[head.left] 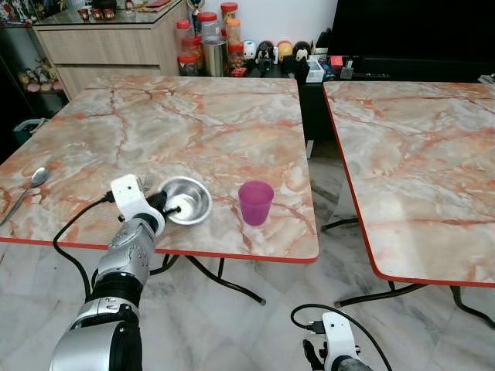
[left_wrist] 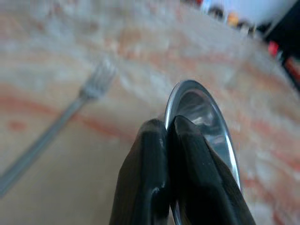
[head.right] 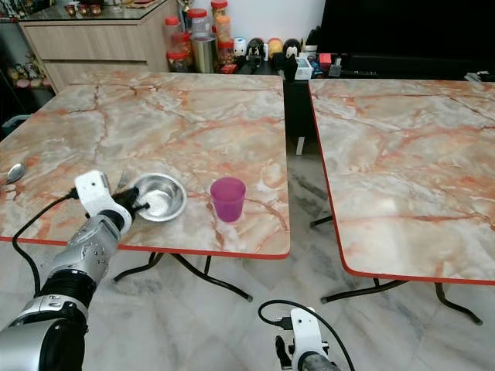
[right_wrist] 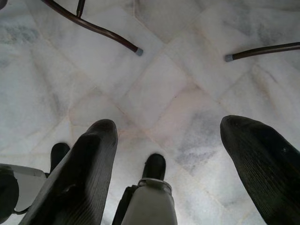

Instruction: Setting the table

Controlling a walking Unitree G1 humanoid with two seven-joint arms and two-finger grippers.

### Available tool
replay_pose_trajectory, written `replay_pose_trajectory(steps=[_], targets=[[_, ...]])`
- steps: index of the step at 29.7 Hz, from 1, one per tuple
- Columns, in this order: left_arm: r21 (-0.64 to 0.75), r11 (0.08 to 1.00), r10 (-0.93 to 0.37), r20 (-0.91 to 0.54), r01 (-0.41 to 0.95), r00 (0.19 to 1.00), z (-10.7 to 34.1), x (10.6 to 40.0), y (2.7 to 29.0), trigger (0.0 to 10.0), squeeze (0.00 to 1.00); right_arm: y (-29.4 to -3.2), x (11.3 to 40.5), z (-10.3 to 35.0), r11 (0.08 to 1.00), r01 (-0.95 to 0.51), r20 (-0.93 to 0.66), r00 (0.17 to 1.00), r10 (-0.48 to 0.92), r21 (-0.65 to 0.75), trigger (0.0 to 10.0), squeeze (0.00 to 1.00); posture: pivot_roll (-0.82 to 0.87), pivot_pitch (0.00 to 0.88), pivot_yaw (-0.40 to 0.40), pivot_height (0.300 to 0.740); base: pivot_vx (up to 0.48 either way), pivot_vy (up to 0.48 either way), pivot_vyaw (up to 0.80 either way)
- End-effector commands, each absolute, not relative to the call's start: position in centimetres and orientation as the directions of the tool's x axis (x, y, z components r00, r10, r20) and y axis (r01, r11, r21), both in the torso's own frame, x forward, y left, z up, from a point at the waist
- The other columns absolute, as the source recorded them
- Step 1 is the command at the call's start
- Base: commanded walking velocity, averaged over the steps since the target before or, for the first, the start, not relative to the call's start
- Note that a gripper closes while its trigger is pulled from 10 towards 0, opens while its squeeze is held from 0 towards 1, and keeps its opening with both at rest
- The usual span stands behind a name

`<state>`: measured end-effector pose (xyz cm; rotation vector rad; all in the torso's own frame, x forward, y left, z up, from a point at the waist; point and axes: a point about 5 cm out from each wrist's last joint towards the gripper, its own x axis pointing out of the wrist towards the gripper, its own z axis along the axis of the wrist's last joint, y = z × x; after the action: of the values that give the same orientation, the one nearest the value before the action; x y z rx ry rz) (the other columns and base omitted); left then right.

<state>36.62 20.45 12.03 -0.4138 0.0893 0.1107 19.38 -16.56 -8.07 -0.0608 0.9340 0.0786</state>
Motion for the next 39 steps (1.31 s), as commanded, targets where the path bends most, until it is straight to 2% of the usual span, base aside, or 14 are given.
replay_pose_trajectory(steps=[1,2,3,8,19,28,32,37,39], targets=[[-0.419,0.900,0.107,-0.054,-0.120,0.993,12.7,36.6,20.8,0.0,0.00,-16.7,19.3,-8.1,0.995,-0.093,-0.806,0.591,0.038,-0.021,10.0,0.00,0.01,0.000,-0.004,0.740,0.000,0.000,0.00],[-0.428,0.895,0.120,-0.030,-0.122,0.992,12.9,36.5,21.1,6.0,0.00,-16.7,19.4,-8.1,0.995,-0.094,-0.806,0.591,0.038,-0.022,10.0,0.00,0.01,0.000,-0.006,0.740,0.000,0.000,0.00],[-0.434,0.892,0.132,-0.013,-0.124,0.991,13.1,36.4,21.2,10.0,0.00,-16.8,19.4,-8.1,0.995,-0.095,-0.806,0.591,0.037,-0.023,10.0,0.00,0.01,0.000,-0.007,0.740,0.000,0.000,0.00],[-0.479,0.871,0.152,0.048,-0.111,0.987,13.3,35.8,22.1,10.0,0.00,-16.8,19.5,-8.0,0.995,-0.099,-0.803,0.595,0.040,-0.024,10.0,0.00,0.01,0.000,-0.013,0.740,0.000,0.000,0.00],[-0.501,0.861,0.166,0.114,-0.088,0.979,14.2,35.9,22.0,10.0,0.00,-16.6,19.6,-8.0,0.995,-0.097,-0.801,0.597,0.043,-0.020,10.0,0.00,0.01,0.000,-0.004,0.740,0.000,0.000,0.00],[-0.459,0.849,0.411,0.268,-0.260,0.871,17.5,34.4,27.4,10.0,0.00,-16.6,19.4,-8.0,0.996,-0.093,-0.803,0.595,0.043,-0.015,10.0,0.00,0.02,0.000,-0.004,0.740,0.000,0.000,0.00],[-0.438,0.858,0.411,0.267,-0.270,0.872,17.4,34.1,28.2,10.0,0.00,-16.4,19.5,-8.0,0.996,-0.094,-0.800,0.598,0.046,-0.012,10.0,0.00,0.03,0.000,-0.005,0.740,0.000,0.000,0.00],[-0.421,0.873,0.378,0.266,-0.246,0.887,17.2,34.2,27.9,10.0,0.00,-16.4,19.6,-7.9,0.995,-0.094,-0.799,0.600,0.048,-0.011,10.0,0.00,0.03,0.000,-0.004,0.740,0.000,0.000,0.00],[-0.422,0.881,0.354,0.286,-0.214,0.891,17.4,34.5,26.4,10.0,0.00,-16.4,19.7,-7.9,0.996,-0.094,-0.796,0.603,0.048,-0.011,10.0,0.00,0.02,0.000,-0.005,0.740,0.000,0.000,0.00]])
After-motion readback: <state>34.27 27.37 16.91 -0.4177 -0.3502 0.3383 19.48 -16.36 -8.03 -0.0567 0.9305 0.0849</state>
